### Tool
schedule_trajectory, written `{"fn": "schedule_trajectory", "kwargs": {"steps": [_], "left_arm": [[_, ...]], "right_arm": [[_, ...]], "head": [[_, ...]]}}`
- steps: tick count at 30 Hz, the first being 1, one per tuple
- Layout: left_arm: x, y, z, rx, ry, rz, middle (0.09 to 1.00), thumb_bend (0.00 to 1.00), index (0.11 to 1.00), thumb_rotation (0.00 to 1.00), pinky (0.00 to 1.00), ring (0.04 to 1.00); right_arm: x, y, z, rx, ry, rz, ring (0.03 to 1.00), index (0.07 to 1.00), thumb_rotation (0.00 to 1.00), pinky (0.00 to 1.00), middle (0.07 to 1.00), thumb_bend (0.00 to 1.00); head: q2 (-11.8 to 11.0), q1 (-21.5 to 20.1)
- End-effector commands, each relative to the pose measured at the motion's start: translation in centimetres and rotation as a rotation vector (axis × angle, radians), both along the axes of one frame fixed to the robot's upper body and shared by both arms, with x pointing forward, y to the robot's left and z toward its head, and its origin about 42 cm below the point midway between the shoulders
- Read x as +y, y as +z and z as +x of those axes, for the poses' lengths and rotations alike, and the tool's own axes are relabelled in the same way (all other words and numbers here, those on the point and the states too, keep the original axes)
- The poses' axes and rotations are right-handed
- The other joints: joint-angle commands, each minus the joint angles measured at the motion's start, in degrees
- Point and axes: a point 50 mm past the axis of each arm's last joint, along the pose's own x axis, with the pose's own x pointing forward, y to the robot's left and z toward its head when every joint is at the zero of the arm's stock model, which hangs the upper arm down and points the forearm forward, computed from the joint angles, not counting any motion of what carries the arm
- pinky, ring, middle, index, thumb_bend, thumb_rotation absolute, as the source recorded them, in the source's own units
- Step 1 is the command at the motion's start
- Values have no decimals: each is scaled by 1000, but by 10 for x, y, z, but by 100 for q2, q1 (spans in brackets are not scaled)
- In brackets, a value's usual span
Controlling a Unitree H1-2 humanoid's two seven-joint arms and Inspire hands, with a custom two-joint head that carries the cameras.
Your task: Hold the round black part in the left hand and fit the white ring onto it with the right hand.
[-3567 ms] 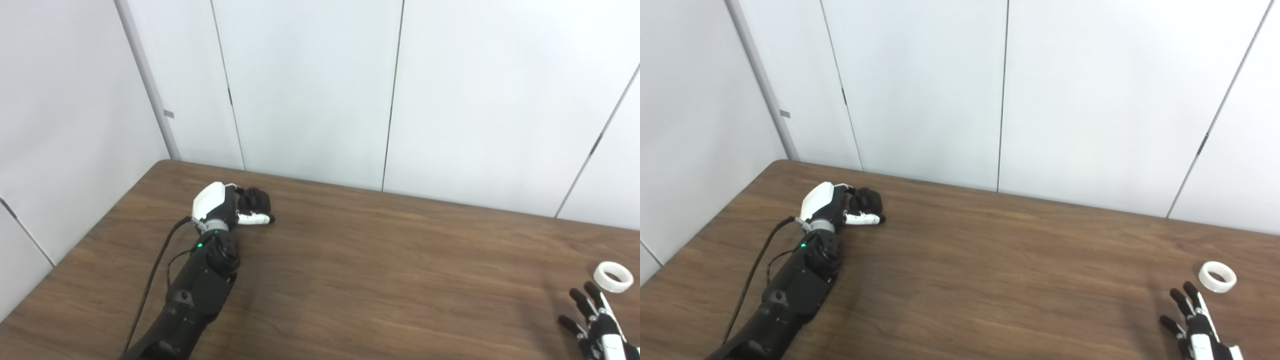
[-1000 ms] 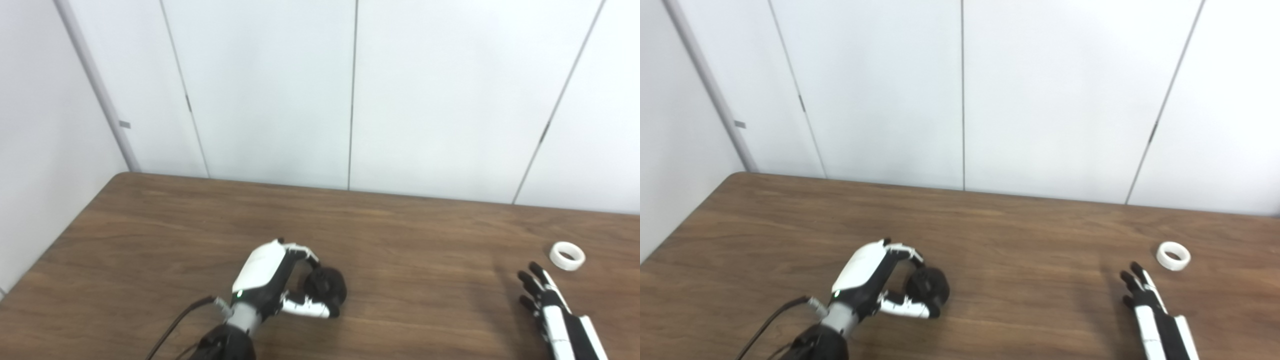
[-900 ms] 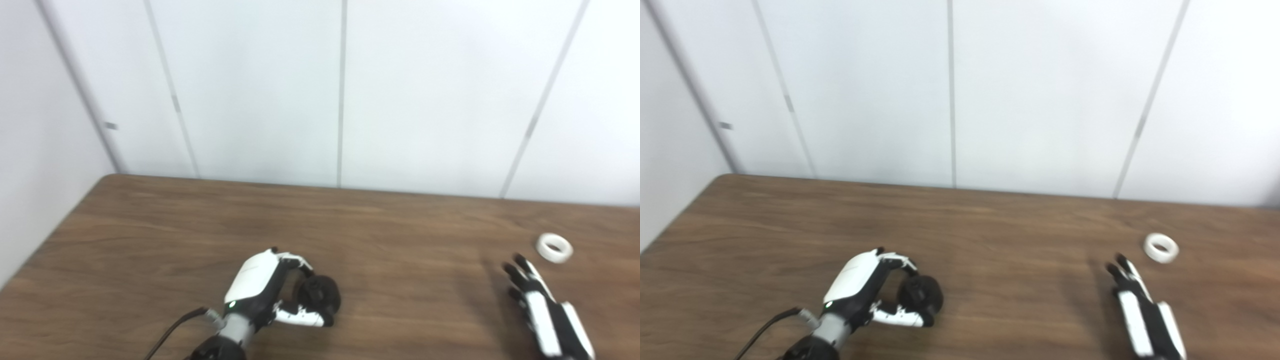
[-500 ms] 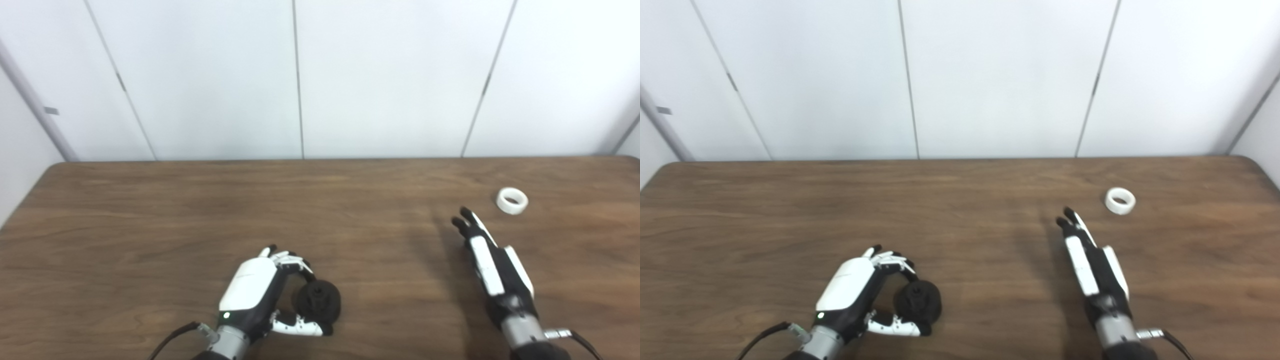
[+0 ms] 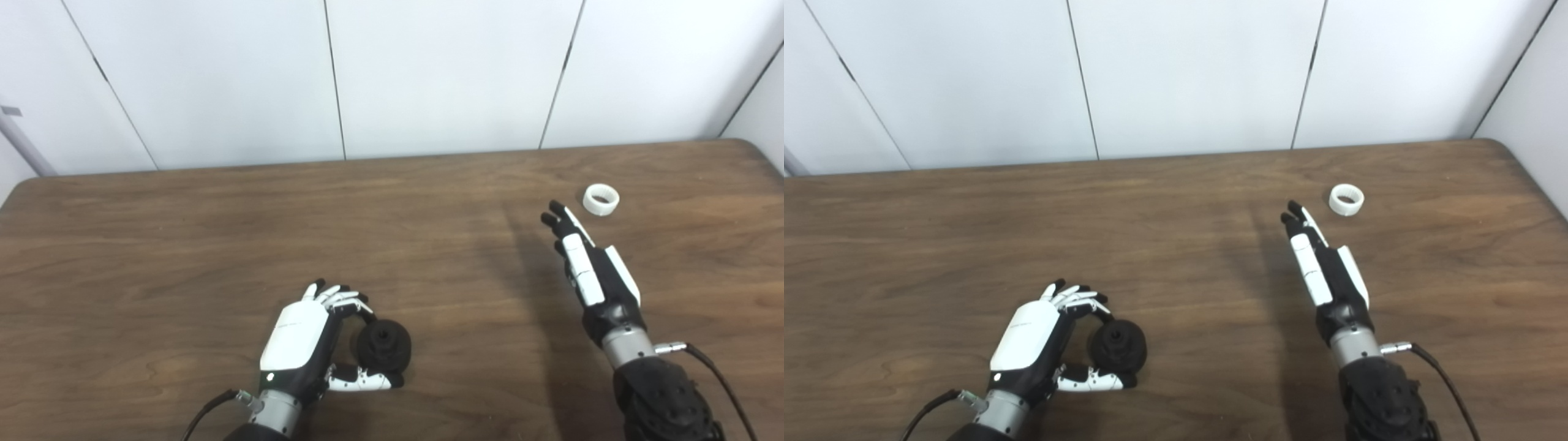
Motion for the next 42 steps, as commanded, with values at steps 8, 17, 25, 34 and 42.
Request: {"fn": "schedule_trajectory", "kwargs": {"steps": [8,17,25,34,42], "left_arm": [[-4,-16,-10,35,-26,-1,781,524,485,51,1000,878],[0,-19,-11,32,-24,-2,778,524,485,52,1000,874],[6,-17,-10,33,-21,7,783,524,485,52,1000,877],[14,-18,-10,29,-27,1,779,524,485,52,1000,875],[18,-20,-11,33,-36,-6,779,524,485,53,1000,876]], "right_arm": [[-17,39,15,-119,-21,-49,991,958,1000,1000,938,507],[-43,64,41,-210,-130,-367,908,858,685,884,905,557],[-67,80,73,-228,-206,-659,970,801,369,960,935,708],[-98,90,112,-121,-222,-783,997,782,336,988,971,802],[-113,90,140,18,-211,-878,1000,785,324,1000,998,820]], "head": [[71,-176],[74,-457],[60,-851],[22,-1147],[-25,-1283]]}}
